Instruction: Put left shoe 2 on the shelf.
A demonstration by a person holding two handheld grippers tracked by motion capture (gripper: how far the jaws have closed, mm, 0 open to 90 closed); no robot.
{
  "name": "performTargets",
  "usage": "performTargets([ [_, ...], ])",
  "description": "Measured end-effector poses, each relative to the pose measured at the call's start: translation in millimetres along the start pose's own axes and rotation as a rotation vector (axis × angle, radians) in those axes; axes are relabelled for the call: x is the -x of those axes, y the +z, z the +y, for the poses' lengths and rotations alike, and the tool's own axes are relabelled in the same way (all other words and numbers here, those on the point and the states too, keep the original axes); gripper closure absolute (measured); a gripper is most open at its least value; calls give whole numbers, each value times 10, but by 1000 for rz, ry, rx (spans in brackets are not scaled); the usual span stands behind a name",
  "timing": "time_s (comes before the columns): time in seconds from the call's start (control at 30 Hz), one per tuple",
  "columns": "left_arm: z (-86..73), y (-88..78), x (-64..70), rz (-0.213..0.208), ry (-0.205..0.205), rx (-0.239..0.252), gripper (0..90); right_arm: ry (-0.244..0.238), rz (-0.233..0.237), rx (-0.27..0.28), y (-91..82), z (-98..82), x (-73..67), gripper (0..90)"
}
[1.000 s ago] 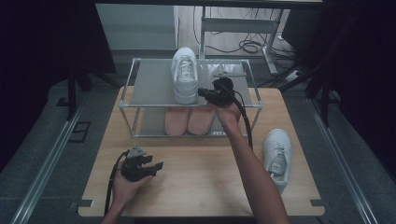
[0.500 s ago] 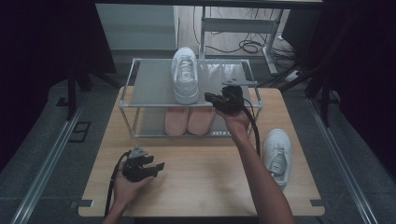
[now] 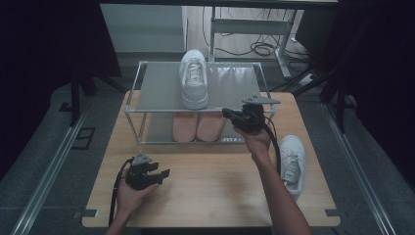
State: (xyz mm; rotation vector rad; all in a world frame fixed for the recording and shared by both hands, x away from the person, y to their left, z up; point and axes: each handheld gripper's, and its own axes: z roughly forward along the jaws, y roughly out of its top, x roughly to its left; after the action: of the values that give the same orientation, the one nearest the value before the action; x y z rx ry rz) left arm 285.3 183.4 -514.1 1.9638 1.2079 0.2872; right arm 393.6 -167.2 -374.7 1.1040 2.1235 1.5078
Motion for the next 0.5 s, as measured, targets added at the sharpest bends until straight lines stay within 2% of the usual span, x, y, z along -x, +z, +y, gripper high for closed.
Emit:
performTargets([
  [0.5,-1,-1,-9,0,-7,0,426,-10,17,-25,-188,-389,-9,897],
])
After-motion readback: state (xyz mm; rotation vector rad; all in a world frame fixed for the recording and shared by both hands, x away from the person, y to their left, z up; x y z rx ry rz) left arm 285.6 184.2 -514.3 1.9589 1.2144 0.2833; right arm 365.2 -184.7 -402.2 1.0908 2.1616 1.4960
